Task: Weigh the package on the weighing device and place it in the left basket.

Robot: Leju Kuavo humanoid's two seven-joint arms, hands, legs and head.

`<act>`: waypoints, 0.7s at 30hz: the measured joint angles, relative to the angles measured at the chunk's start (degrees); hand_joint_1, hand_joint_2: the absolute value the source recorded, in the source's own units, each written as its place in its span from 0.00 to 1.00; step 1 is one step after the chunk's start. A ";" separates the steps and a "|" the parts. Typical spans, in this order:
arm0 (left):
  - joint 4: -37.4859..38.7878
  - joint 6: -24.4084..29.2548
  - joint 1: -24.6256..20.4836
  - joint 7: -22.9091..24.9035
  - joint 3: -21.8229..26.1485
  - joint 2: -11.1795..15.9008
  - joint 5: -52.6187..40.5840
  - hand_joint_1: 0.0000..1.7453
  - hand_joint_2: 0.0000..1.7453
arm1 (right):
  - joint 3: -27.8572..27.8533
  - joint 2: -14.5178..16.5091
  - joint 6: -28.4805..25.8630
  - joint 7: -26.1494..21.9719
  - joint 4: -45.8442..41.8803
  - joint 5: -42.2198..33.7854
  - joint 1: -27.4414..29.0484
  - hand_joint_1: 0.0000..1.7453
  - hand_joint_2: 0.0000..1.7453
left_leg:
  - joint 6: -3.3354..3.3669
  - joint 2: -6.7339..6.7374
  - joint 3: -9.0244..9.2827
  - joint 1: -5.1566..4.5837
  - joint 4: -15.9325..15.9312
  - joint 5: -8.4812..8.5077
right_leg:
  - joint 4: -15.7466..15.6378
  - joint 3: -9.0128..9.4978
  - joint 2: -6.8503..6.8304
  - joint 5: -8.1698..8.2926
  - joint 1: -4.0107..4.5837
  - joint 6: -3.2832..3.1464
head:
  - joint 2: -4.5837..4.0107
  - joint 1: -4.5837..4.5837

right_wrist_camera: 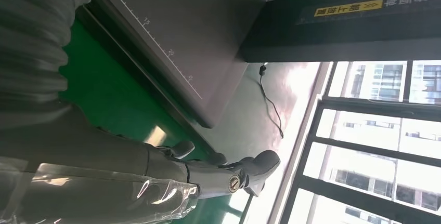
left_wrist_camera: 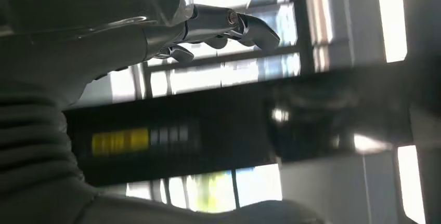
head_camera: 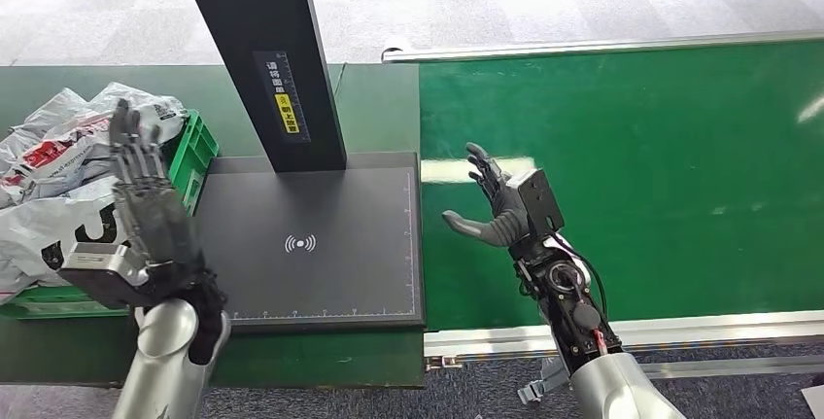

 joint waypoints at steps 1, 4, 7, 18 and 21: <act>0.94 -2.60 0.06 0.20 -1.79 -0.40 1.74 0.00 1.00 | 0.00 0.21 -0.10 0.23 0.00 -0.02 -0.31 0.00 1.00 | 0.00 -0.01 0.00 0.00 0.00 0.00 | 0.00 0.00 0.00 0.00 0.00 0.00 | 0.00 0.00; 4.79 -8.50 0.07 1.78 -6.38 -1.70 4.13 0.00 1.00 | 0.00 1.03 -0.53 0.66 -0.02 0.01 -0.96 0.00 1.00 | 0.00 -0.02 0.00 0.00 0.01 0.00 | 0.00 -0.01 -0.02 0.00 0.00 0.00 | 0.00 -0.01; 9.14 -10.91 0.04 3.54 -9.38 -3.24 3.50 0.00 1.00 | 0.04 1.72 -0.74 0.80 -0.27 0.10 -1.04 0.00 1.00 | 0.00 -0.01 -0.02 0.01 0.01 -0.01 | 0.01 -0.03 0.00 -0.01 0.00 0.00 | 0.00 -0.01; 17.26 -16.21 0.11 5.48 -9.91 -6.13 2.79 0.00 1.00 | 0.15 2.64 -1.46 1.55 -1.48 0.78 -0.98 0.00 1.00 | 0.00 -0.02 -0.04 0.01 0.01 -0.01 | 0.01 -0.03 -0.01 -0.02 0.00 0.00 | 0.00 -0.01; 17.97 -16.24 0.11 5.48 -9.70 -6.42 2.79 0.00 1.00 | 0.16 2.76 -1.48 1.55 -1.63 0.79 -0.97 0.00 1.00 | 0.00 -0.02 -0.04 0.01 0.01 -0.01 | 0.01 -0.03 -0.01 -0.02 0.00 0.00 | 0.00 -0.02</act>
